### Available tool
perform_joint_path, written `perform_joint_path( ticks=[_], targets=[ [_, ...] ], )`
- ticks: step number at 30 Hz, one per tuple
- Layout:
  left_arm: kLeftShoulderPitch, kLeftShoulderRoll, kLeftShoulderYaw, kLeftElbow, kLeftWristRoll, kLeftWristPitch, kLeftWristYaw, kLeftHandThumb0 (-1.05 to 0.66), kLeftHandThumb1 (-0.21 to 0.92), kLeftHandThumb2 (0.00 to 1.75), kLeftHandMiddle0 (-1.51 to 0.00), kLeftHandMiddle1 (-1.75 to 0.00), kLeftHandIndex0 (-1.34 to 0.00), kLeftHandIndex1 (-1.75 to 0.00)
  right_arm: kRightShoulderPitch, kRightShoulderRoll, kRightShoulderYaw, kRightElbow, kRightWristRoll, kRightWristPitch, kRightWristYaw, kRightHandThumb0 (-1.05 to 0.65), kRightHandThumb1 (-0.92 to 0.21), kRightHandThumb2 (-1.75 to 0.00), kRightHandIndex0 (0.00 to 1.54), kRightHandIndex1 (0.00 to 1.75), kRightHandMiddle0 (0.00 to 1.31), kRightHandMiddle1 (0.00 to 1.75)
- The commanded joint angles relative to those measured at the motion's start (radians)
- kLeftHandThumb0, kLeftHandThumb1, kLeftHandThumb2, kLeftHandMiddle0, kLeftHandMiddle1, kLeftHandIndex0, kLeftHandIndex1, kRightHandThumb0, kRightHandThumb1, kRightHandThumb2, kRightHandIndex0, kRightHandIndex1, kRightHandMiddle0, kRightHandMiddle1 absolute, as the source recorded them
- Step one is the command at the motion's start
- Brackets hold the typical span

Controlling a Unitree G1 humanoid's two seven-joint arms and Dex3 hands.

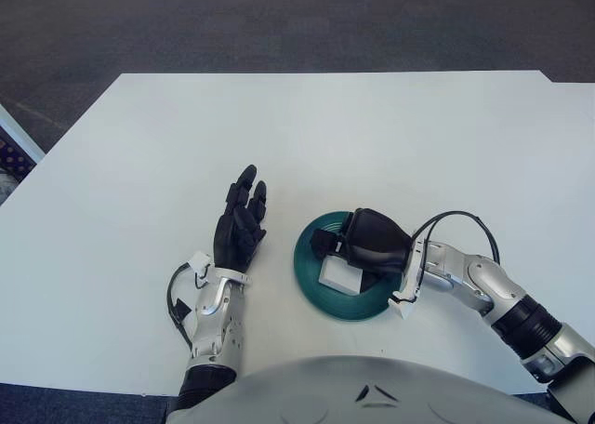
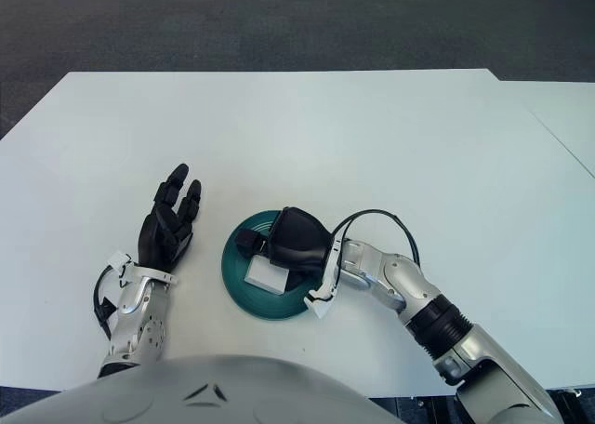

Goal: Put the charger into the plate.

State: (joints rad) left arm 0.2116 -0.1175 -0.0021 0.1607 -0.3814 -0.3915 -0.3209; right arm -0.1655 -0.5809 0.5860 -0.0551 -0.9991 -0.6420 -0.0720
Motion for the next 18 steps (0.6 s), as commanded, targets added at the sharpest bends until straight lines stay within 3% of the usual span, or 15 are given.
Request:
perform_joint_path(
  ticks=[1, 6, 8, 9, 11, 12, 13, 15, 16, 18],
  targets=[
    [0.041, -0.024, 0.003, 0.042, -0.006, 0.022, -0.002, -1.02, 0.92, 0.96, -0.14, 0.00, 0.00, -0.44, 0.019, -0.007, -0.003, 0.018, -0.008, -0.002, 0.011, -0.51, -0.24, -1.40, 1.24, 1.75, 0.67, 1.75],
    [0.040, -0.024, 0.002, 0.034, -0.017, 0.042, -0.002, -1.03, 0.92, 0.96, -0.14, -0.01, 0.00, -0.45, 0.024, 0.001, -0.006, 0.032, 0.007, -0.010, -0.003, -0.49, -0.29, -1.35, 1.23, 1.75, 0.64, 1.75],
    [0.040, -0.022, 0.001, 0.029, -0.021, 0.057, -0.001, -1.03, 0.92, 0.95, -0.14, -0.01, 0.00, -0.45, 0.022, 0.008, -0.006, 0.043, 0.009, -0.012, -0.009, -0.48, -0.34, -1.28, 1.14, 1.75, 0.60, 1.75],
    [0.042, -0.020, 0.000, 0.024, -0.020, 0.065, 0.002, -1.03, 0.92, 0.95, -0.14, 0.00, 0.00, -0.45, 0.022, 0.011, -0.006, 0.047, 0.013, -0.013, -0.008, -0.45, -0.44, -1.16, 0.99, 1.75, 0.52, 1.75],
    [0.045, -0.019, 0.000, 0.016, -0.017, 0.074, 0.006, -1.02, 0.92, 0.95, -0.14, 0.00, 0.00, -0.44, 0.023, 0.016, -0.006, 0.051, 0.033, -0.012, 0.012, -0.65, -0.67, -0.95, 0.82, 1.75, 0.40, 1.71],
    [0.046, -0.019, 0.000, 0.012, -0.016, 0.077, 0.008, -1.02, 0.92, 0.95, -0.14, 0.00, 0.00, -0.43, 0.024, 0.017, -0.006, 0.051, 0.046, -0.011, 0.026, -0.74, -0.76, -0.90, 0.58, 1.67, 0.29, 1.65],
    [0.047, -0.018, 0.001, 0.011, -0.008, 0.077, 0.013, -1.02, 0.92, 0.95, -0.14, 0.00, 0.00, -0.43, 0.021, 0.015, -0.004, 0.048, 0.068, -0.011, 0.057, -0.77, -0.79, -0.88, 0.50, 1.64, 0.25, 1.63],
    [0.049, -0.015, 0.000, 0.007, 0.010, 0.077, 0.022, -1.01, 0.92, 0.96, -0.13, 0.00, 0.00, -0.40, 0.022, 0.004, -0.004, 0.033, 0.095, -0.011, 0.105, -0.89, -0.87, -0.89, 0.30, 1.09, 0.10, 1.28],
    [0.049, -0.014, 0.000, 0.005, 0.017, 0.077, 0.025, -1.01, 0.92, 0.96, -0.13, 0.00, 0.00, -0.39, 0.023, -0.001, -0.005, 0.025, 0.103, -0.012, 0.125, -0.91, -0.88, -0.90, 0.27, 0.93, 0.08, 1.15],
    [0.052, -0.012, -0.003, -0.003, 0.028, 0.077, 0.030, -1.01, 0.92, 0.96, -0.11, 0.00, 0.00, -0.36, 0.030, -0.015, -0.010, 0.005, 0.114, -0.014, 0.158, -0.98, -0.90, -0.94, 0.22, 0.43, 0.03, 0.77]
  ],
)
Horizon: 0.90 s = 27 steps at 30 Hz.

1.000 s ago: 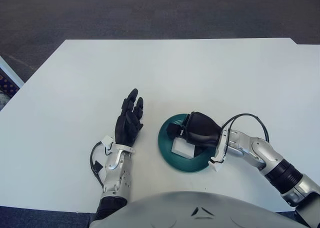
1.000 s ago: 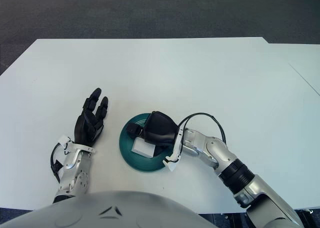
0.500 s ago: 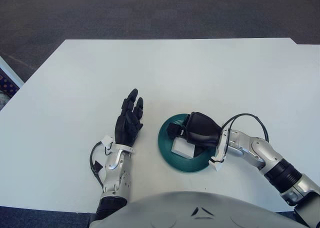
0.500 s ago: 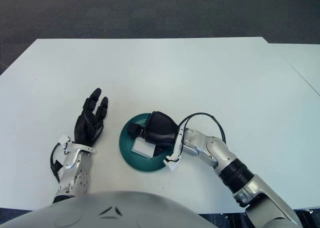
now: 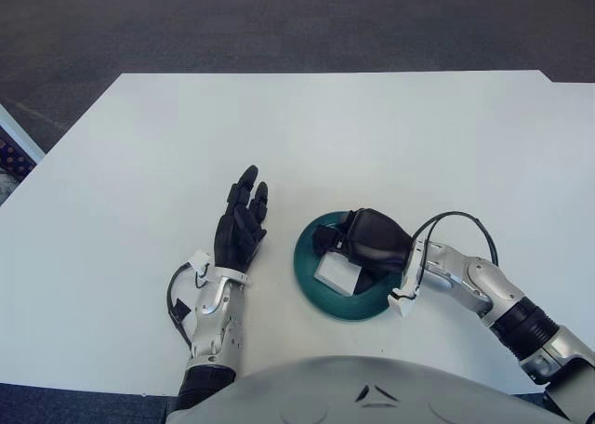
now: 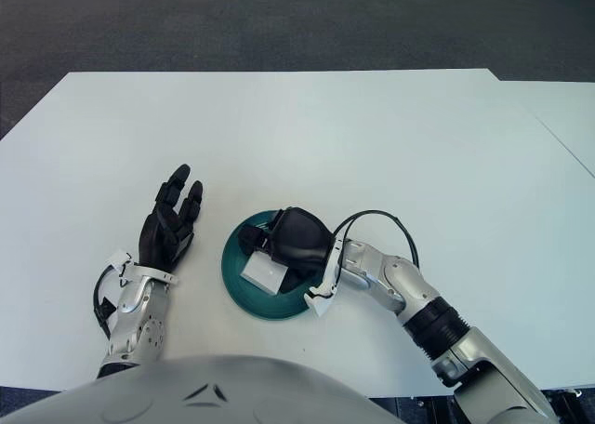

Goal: Put the charger into the plate.

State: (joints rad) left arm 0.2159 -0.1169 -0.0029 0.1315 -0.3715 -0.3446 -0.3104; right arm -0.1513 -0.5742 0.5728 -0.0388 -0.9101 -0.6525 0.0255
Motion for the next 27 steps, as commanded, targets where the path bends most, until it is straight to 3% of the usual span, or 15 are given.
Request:
perform_joint_path(
  ticks=[1, 4, 10, 27],
  targets=[
    [0.057, -0.017, -0.014, 0.009, 0.031, 0.028, 0.026, -1.01, 0.92, 0.96, -0.11, 0.00, 0.00, -0.35, 0.012, -0.027, 0.006, -0.013, 0.034, -0.008, 0.085, -0.99, -0.91, -0.95, 0.21, 0.35, 0.03, 0.70],
    [0.072, -0.025, -0.039, -0.029, 0.062, 0.025, 0.044, -1.01, 0.92, 0.97, -0.09, 0.00, 0.00, -0.31, 0.005, -0.038, 0.013, -0.010, 0.056, -0.017, 0.136, -1.03, -0.92, -1.01, 0.11, 0.10, 0.01, 0.35],
    [0.079, -0.013, -0.050, -0.041, 0.100, 0.020, 0.070, -1.00, 0.92, 0.98, -0.08, 0.00, 0.00, -0.29, -0.004, -0.032, 0.019, 0.032, 0.057, -0.039, 0.152, -1.05, -0.92, -1.00, 0.02, 0.01, 0.00, 0.06],
    [0.089, -0.013, -0.044, -0.023, 0.135, -0.003, 0.108, -1.01, 0.92, 0.99, -0.13, -0.01, 0.00, -0.26, 0.012, -0.016, 0.002, 0.065, 0.052, -0.079, 0.095, -1.05, -0.92, -0.91, 0.00, 0.00, 0.00, 0.00]
  ],
)
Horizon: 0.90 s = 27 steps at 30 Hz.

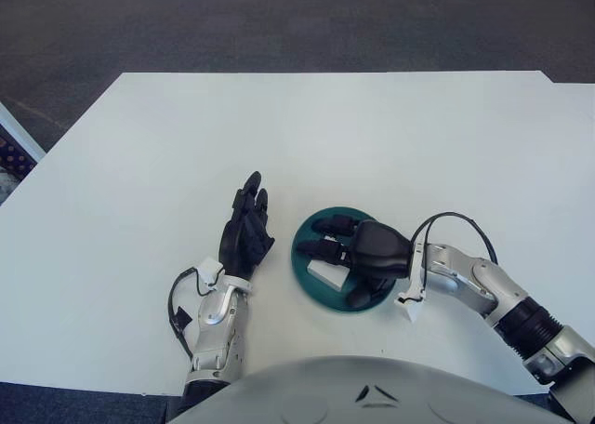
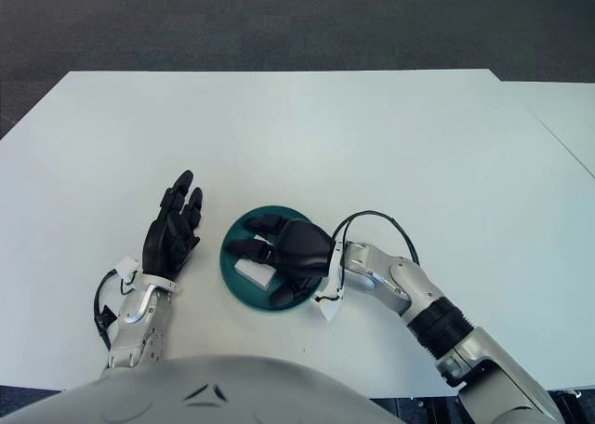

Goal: Put the charger into the plate.

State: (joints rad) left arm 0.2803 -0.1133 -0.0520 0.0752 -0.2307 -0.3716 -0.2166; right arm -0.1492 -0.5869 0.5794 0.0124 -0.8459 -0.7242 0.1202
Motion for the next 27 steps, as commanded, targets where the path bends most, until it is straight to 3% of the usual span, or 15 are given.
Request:
perform_joint_path(
  ticks=[1, 12, 16, 22, 27],
  targets=[
    [0.023, -0.018, 0.004, 0.034, -0.004, 0.021, 0.016, -1.01, 0.92, 0.99, -0.14, -0.01, 0.00, -0.26, 0.010, -0.005, -0.005, 0.014, -0.014, -0.007, 0.001, -1.05, -0.92, -0.91, 0.00, 0.00, 0.00, 0.00],
    [0.040, -0.020, -0.007, 0.007, 0.007, 0.027, 0.032, -1.01, 0.92, 1.00, -0.13, -0.01, 0.00, -0.25, 0.028, -0.010, -0.022, -0.007, -0.004, 0.020, 0.020, -1.05, -0.92, -0.94, 0.00, 0.00, 0.00, 0.00],
    [0.018, -0.009, 0.028, 0.044, -0.037, 0.037, 0.020, -1.00, 0.92, 1.00, -0.14, -0.01, 0.00, -0.25, -0.006, -0.024, -0.087, -0.059, 0.105, 0.034, 0.070, -1.05, -0.92, -0.96, 0.00, 0.00, 0.00, 0.00],
    [-0.069, -0.003, 0.100, 0.184, -0.123, 0.038, -0.024, -0.99, 0.92, 1.01, -0.15, -0.01, 0.00, -0.24, -0.077, 0.072, -0.216, -0.055, 0.263, 0.044, -0.010, -1.05, -0.92, -0.95, 0.02, 0.01, 0.01, 0.01],
    [-0.062, -0.013, 0.102, 0.182, -0.127, 0.027, -0.039, -0.97, 0.92, 1.00, -0.16, -0.01, 0.00, -0.25, -0.062, 0.173, -0.272, -0.101, 0.385, 0.142, -0.015, -1.05, -0.92, -0.89, 0.13, 0.03, 0.08, 0.06]
  ],
)
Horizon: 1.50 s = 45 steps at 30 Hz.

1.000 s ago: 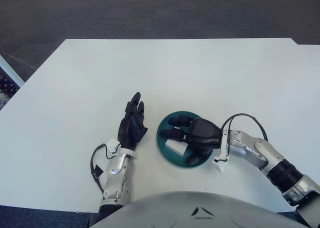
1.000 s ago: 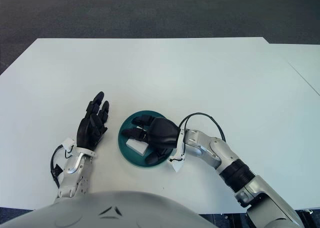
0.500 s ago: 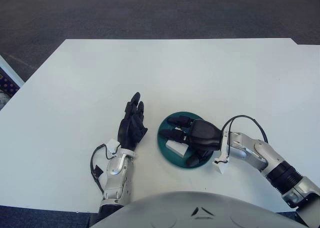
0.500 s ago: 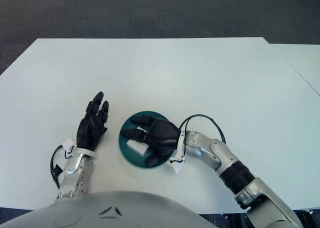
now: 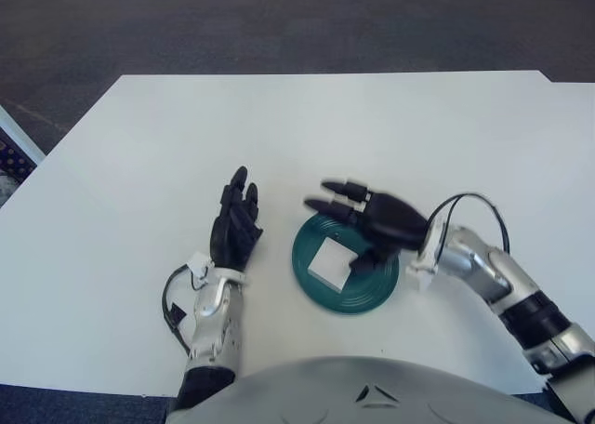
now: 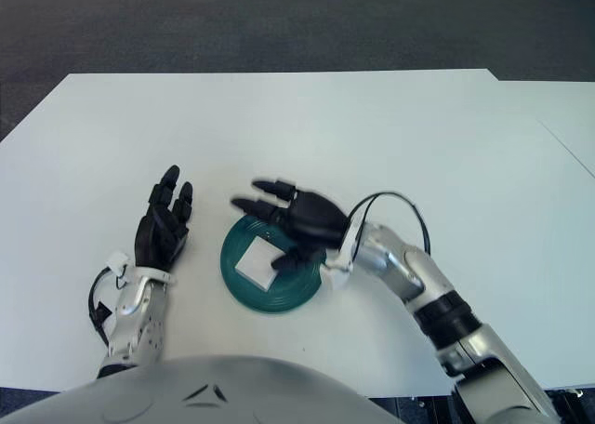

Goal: Put the charger into the plate.

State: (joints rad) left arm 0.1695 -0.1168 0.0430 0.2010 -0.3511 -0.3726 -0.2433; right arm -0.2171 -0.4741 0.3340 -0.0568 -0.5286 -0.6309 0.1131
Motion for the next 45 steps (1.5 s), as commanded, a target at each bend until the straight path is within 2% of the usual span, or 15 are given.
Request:
perform_joint_path(
  ticks=[1, 5, 6, 7, 11, 15, 19, 21, 22, 25, 31, 37, 42, 45],
  targets=[
    [0.052, -0.011, 0.006, 0.056, -0.005, 0.023, -0.014, -0.97, 0.92, 1.00, -0.17, -0.01, 0.00, -0.26, 0.009, 0.074, -0.033, -0.040, 0.084, 0.064, -0.007, -1.05, -0.92, -0.87, 0.16, 0.03, 0.09, 0.07],
    [0.065, -0.024, -0.002, 0.062, -0.007, 0.019, -0.026, -0.97, 0.92, 1.01, -0.17, -0.01, 0.00, -0.29, 0.006, 0.108, -0.078, -0.169, 0.220, 0.218, 0.064, -1.05, -0.92, -0.84, 0.24, 0.01, 0.11, 0.14],
    [0.064, -0.028, 0.001, 0.061, -0.020, 0.031, -0.027, -0.97, 0.92, 1.00, -0.18, -0.01, 0.00, -0.29, 0.005, 0.115, -0.086, -0.176, 0.253, 0.244, 0.080, -1.05, -0.92, -0.84, 0.26, 0.01, 0.08, 0.23],
    [0.064, -0.032, 0.004, 0.060, -0.030, 0.039, -0.027, -0.97, 0.92, 0.99, -0.18, -0.01, 0.00, -0.30, 0.005, 0.120, -0.091, -0.182, 0.277, 0.265, 0.093, -1.04, -0.92, -0.84, 0.27, 0.01, 0.05, 0.30],
    [0.055, -0.042, 0.016, 0.075, -0.059, 0.043, -0.033, -0.97, 0.92, 0.95, -0.19, -0.01, 0.00, -0.33, -0.003, 0.152, -0.109, -0.179, 0.344, 0.303, 0.115, -1.03, -0.92, -0.84, 0.28, 0.00, 0.01, 0.40],
    [0.041, -0.046, 0.022, 0.088, -0.061, 0.049, -0.012, -0.98, 0.92, 0.91, -0.18, 0.00, 0.00, -0.36, -0.013, 0.174, -0.142, -0.160, 0.478, 0.362, 0.166, -1.03, -0.92, -0.87, 0.25, 0.00, 0.00, 0.40],
    [0.036, -0.052, 0.022, 0.098, -0.054, 0.041, 0.000, -0.98, 0.92, 0.89, -0.17, 0.00, 0.00, -0.36, -0.013, 0.200, -0.193, -0.137, 0.642, 0.483, 0.215, -1.04, -0.92, -0.90, 0.25, 0.01, 0.00, 0.36],
    [0.035, -0.055, 0.021, 0.103, -0.050, 0.031, 0.002, -0.98, 0.92, 0.89, -0.17, 0.00, 0.00, -0.36, -0.005, 0.240, -0.243, -0.113, 0.760, 0.579, 0.211, -1.04, -0.92, -0.90, 0.27, 0.02, 0.00, 0.35],
    [0.037, -0.055, 0.019, 0.102, -0.047, 0.029, 0.002, -0.98, 0.92, 0.89, -0.17, 0.00, 0.00, -0.36, 0.025, 0.285, -0.279, -0.095, 0.822, 0.621, 0.172, -1.04, -0.92, -0.90, 0.27, 0.02, 0.00, 0.35],
    [0.044, -0.053, 0.013, 0.092, -0.036, 0.026, 0.009, -0.98, 0.92, 0.89, -0.17, 0.00, 0.00, -0.34, 0.087, 0.353, -0.343, -0.078, 0.896, 0.670, 0.101, -1.05, -0.92, -0.90, 0.35, 0.02, 0.00, 0.45],
    [0.055, -0.047, 0.016, 0.069, -0.039, 0.019, 0.012, -0.99, 0.92, 0.89, -0.18, -0.01, 0.00, -0.39, 0.170, 0.413, -0.430, 0.066, 0.922, 0.607, 0.088, -1.05, -0.92, -0.90, 0.37, 0.00, 0.03, 0.60],
    [0.059, -0.042, 0.011, 0.053, -0.052, 0.020, -0.008, -1.00, 0.92, 0.89, -0.16, 0.00, 0.00, -0.40, 0.232, 0.453, -0.436, 0.126, 0.870, 0.553, 0.077, -1.05, -0.92, -0.93, 0.25, 0.00, 0.02, 0.63],
    [0.063, -0.042, 0.007, 0.055, -0.056, 0.006, -0.029, -0.99, 0.92, 0.89, -0.15, 0.00, 0.00, -0.39, 0.252, 0.446, -0.426, 0.151, 0.822, 0.512, 0.094, -1.05, -0.92, -0.95, 0.19, 0.00, 0.00, 0.60],
    [0.069, -0.041, 0.000, 0.053, -0.054, 0.002, -0.044, -0.99, 0.92, 0.89, -0.14, 0.00, 0.00, -0.39, 0.230, 0.399, -0.418, 0.267, 0.774, 0.437, 0.157, -1.04, -0.92, -0.98, 0.13, 0.01, 0.00, 0.51]
  ],
)
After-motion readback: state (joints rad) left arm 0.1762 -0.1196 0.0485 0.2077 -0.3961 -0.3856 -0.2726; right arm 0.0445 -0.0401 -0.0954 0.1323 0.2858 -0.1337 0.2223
